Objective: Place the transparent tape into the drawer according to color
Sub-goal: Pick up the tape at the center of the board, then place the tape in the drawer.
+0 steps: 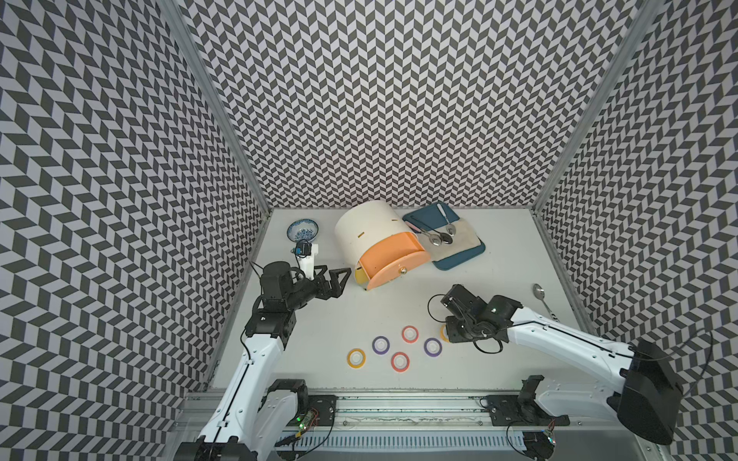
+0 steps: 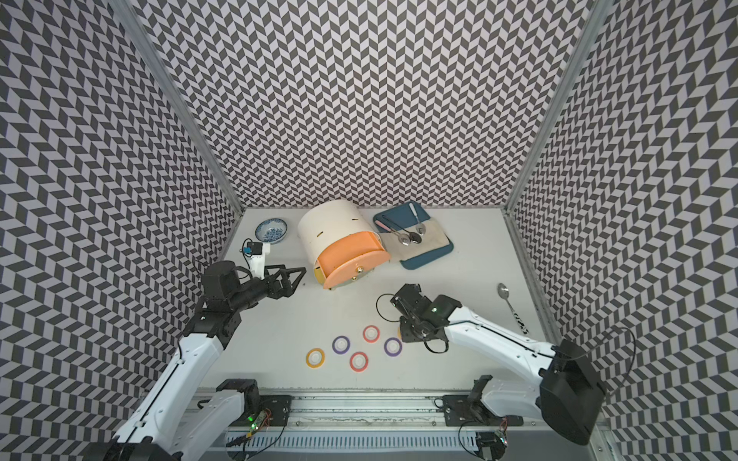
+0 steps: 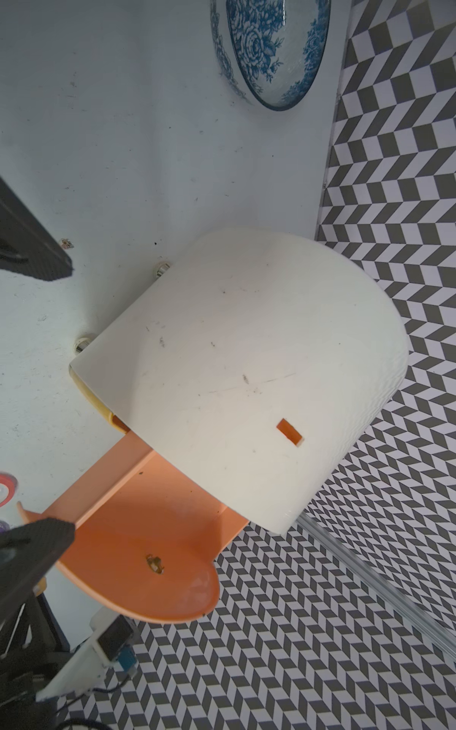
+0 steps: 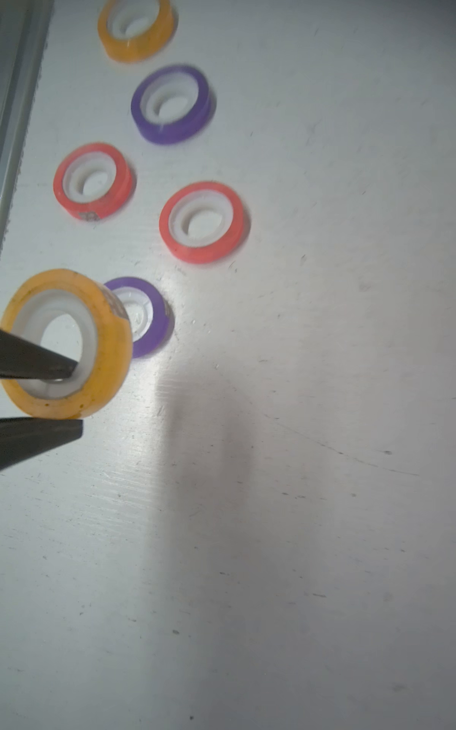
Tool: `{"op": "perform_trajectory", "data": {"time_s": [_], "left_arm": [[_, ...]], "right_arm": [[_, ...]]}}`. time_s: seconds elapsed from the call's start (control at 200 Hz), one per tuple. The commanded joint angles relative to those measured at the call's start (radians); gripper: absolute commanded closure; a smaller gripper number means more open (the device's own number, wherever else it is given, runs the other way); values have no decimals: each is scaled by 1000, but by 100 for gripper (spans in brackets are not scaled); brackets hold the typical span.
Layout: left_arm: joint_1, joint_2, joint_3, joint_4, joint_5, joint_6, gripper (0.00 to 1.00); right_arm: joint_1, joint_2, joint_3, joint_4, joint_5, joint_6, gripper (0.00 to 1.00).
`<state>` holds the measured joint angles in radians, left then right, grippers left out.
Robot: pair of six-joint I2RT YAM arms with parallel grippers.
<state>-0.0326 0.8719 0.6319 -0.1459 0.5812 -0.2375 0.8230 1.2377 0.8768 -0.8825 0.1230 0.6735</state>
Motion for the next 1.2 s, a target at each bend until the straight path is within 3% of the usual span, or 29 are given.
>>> {"op": "perform_trajectory", "data": {"time_s": [0.0, 0.355, 0.721, 0.991, 1.192], "left_arm": [[0, -23, -12, -17, -8, -5, 0], [3, -81, -43, -41, -14, -37, 0], [-3, -95, -35, -90, 25, -145, 0], [-39, -162, -32, -217, -75, -228, 0], [-134, -174, -23, -289, -198, -301, 0]], "right_arm": [[-20, -44, 94, -30, 48, -20, 100], [-41, -63, 367, -39, 139, -87, 100], [-46, 129, 655, 98, 132, -217, 100], [-47, 278, 775, 172, 112, -278, 100], [-49, 364, 808, 195, 85, -301, 100]]}}
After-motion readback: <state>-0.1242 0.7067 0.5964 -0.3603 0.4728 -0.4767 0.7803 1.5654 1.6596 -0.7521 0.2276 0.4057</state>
